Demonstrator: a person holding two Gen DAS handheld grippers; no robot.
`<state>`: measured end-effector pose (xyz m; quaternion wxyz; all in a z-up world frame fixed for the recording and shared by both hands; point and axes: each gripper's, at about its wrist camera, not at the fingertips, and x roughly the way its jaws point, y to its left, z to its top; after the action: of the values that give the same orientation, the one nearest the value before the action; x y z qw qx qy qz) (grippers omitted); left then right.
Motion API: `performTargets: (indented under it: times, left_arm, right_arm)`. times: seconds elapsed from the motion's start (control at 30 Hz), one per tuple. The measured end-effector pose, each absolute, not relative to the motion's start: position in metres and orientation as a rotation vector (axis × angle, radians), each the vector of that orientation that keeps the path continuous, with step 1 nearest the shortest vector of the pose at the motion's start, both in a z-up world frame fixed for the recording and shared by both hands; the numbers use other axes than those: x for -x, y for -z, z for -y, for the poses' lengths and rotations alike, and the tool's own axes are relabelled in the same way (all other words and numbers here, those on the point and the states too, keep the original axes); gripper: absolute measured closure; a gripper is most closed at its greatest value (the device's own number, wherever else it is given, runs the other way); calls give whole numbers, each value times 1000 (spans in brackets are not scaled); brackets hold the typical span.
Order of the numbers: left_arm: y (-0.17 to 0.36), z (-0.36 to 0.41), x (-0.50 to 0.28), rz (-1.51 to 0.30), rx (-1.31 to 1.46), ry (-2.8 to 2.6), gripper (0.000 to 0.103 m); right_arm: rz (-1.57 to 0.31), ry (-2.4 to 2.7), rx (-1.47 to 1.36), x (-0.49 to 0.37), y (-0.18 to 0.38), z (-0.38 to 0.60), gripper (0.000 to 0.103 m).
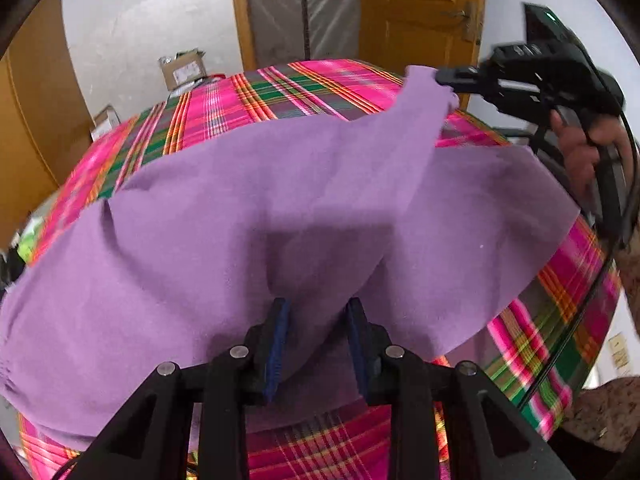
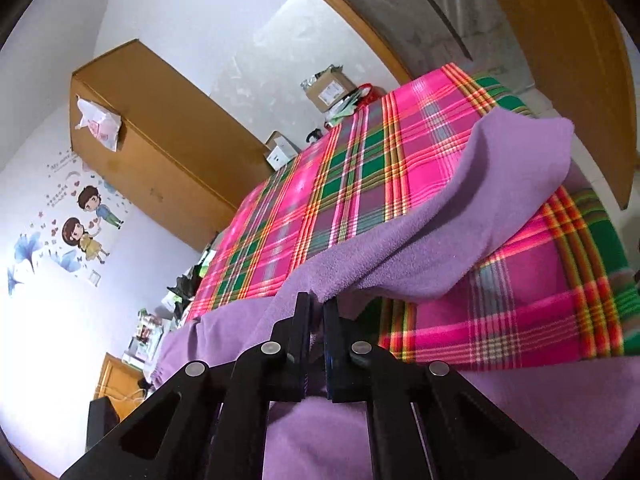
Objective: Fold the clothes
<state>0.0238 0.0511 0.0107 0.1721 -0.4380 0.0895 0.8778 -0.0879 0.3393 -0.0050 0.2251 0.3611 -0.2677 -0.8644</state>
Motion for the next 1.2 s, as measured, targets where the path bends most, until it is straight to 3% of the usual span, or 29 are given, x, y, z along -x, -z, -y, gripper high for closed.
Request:
performTargets:
  times: [0.1,0.33,0.73,0.87,1.2]
  left_arm:
    - [-14,-46,-27,-196,1218,-2500,91]
    - [-42,-25,-35,-45,1031,-2551,96]
    - [-40,0,-43,86,1009,-2560,96]
    - [-39,-4,-42,77,1016,-2553,96]
    - [-31,-8,-38,73,1068,-2534,96]
  right_arm:
    - [709,2422,-975,77,0,-340,97]
    - [548,2584,-894,45,-15,-335,97]
    - [504,2563,-985,16,9,-333,96]
    - [555,2523,-1052,19,24,-342,91]
    - [398,2543,-1119,18,17,-360,77]
